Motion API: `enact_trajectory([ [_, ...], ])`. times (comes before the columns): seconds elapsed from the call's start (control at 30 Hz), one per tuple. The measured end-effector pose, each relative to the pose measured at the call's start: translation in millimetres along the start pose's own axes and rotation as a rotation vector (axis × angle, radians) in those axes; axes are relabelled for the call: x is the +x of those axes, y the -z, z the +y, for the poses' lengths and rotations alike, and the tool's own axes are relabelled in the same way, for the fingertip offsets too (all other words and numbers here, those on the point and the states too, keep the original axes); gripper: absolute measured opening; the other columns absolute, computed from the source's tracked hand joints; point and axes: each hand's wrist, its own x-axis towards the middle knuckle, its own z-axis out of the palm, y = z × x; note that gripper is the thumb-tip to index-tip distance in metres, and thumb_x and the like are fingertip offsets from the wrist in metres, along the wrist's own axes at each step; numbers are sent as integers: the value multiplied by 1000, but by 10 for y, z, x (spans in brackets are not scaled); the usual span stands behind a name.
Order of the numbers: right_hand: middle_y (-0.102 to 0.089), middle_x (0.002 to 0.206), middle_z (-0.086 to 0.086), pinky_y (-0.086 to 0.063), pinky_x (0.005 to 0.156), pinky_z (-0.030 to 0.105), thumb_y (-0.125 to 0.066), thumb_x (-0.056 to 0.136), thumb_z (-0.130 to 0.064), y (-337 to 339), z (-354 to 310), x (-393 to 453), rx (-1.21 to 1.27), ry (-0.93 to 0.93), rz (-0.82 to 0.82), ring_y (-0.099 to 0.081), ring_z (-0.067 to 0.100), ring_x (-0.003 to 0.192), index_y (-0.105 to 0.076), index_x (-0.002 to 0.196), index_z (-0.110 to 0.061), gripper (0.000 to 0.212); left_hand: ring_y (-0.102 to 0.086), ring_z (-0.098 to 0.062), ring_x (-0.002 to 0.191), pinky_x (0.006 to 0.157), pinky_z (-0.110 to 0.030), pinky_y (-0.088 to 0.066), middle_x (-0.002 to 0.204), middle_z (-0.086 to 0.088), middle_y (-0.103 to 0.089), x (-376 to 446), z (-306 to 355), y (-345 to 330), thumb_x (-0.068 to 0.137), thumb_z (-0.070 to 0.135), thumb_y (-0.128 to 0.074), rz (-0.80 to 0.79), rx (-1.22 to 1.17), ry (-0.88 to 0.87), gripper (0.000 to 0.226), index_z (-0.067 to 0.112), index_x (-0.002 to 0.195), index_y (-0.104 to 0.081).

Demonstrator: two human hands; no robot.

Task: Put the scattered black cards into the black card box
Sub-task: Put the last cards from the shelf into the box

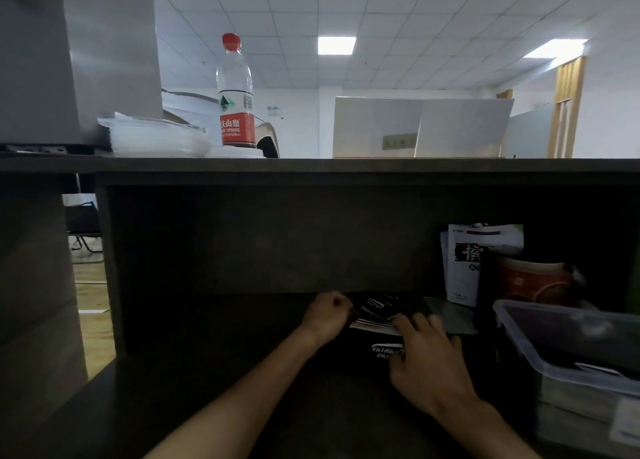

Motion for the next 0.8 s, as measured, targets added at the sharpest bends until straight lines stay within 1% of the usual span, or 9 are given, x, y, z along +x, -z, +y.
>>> enact_trajectory([
  [0.07, -38, 140, -7, -37, 106, 45, -51, 86, -40, 14, 133, -30, -12, -5, -20, -30, 16, 130, -34, 143, -35, 60, -58, -18, 114, 98, -27, -44, 127, -5, -62, 203, -20, -134, 98, 27, -47, -31, 290, -105, 24, 24, 115, -64],
  [0.13, -34, 142, -9, -36, 106, 47, -51, 86, -40, -17, 194, -56, -11, 11, -40, -26, 16, 131, -30, 145, -37, 63, -40, -25, 136, 114, -41, -31, 151, -5, -41, 383, -32, -259, 100, 31, -45, -115, 547, -184, 42, 26, 142, -47],
  [0.2, -30, 142, -12, -36, 106, 49, -52, 85, -39, -69, 210, -63, -2, 28, -42, -23, 15, 132, -25, 146, -39, 66, -20, -25, 147, 119, -45, -17, 163, 2, -17, 527, -45, -339, 102, 35, -40, -177, 723, -239, 53, 29, 153, -26],
  [0.27, -28, 141, -14, -35, 107, 47, -51, 84, -38, -109, 222, -58, 19, 42, -27, -21, 14, 131, -24, 146, -39, 68, -11, -23, 150, 120, -42, -8, 164, 4, -9, 626, -120, -374, 104, 40, -34, -213, 849, -268, 53, 30, 155, -20],
  [0.37, -29, 139, -15, -35, 106, 43, -50, 82, -37, -150, 260, -47, 43, 68, 8, -22, 13, 130, -25, 146, -39, 68, -16, -21, 148, 118, -39, -8, 161, 0, -24, 629, -228, -351, 103, 46, -32, -213, 891, -264, 52, 28, 152, -30],
  [0.47, -31, 138, -15, -37, 105, 41, -51, 82, -36, -177, 279, -45, 43, 77, 25, -24, 13, 129, -28, 144, -38, 66, -40, -27, 133, 109, -39, -26, 140, -7, -50, 589, -193, -343, 99, 49, -41, -41, 1001, -400, 43, 22, 129, -53],
  [0.57, -30, 139, -14, -36, 107, 41, -53, 83, -35, -179, 276, -33, 37, 73, 13, -22, 13, 130, -28, 145, -38, 67, -46, -29, 125, 103, -40, -33, 132, -8, -52, 628, -106, -351, 96, 52, -44, 63, 947, -405, 41, 21, 120, -57],
  [0.7, -32, 138, -15, -36, 106, 40, -52, 82, -35, -158, 272, -39, 50, 73, 21, -24, 13, 130, -30, 144, -38, 66, -39, -30, 136, 112, -42, -31, 149, -8, -42, 698, -144, -372, 90, 56, -55, -106, 740, -172, 65, 23, 144, -40],
  [0.8, -34, 137, -14, -36, 105, 38, -50, 81, -34, -150, 266, -51, 48, 78, 32, -25, 13, 129, -31, 143, -38, 65, -49, -24, 130, 110, -40, -39, 142, -4, -52, 700, -156, -353, 78, 45, -73, -152, 445, -37, 71, 24, 140, -46],
])
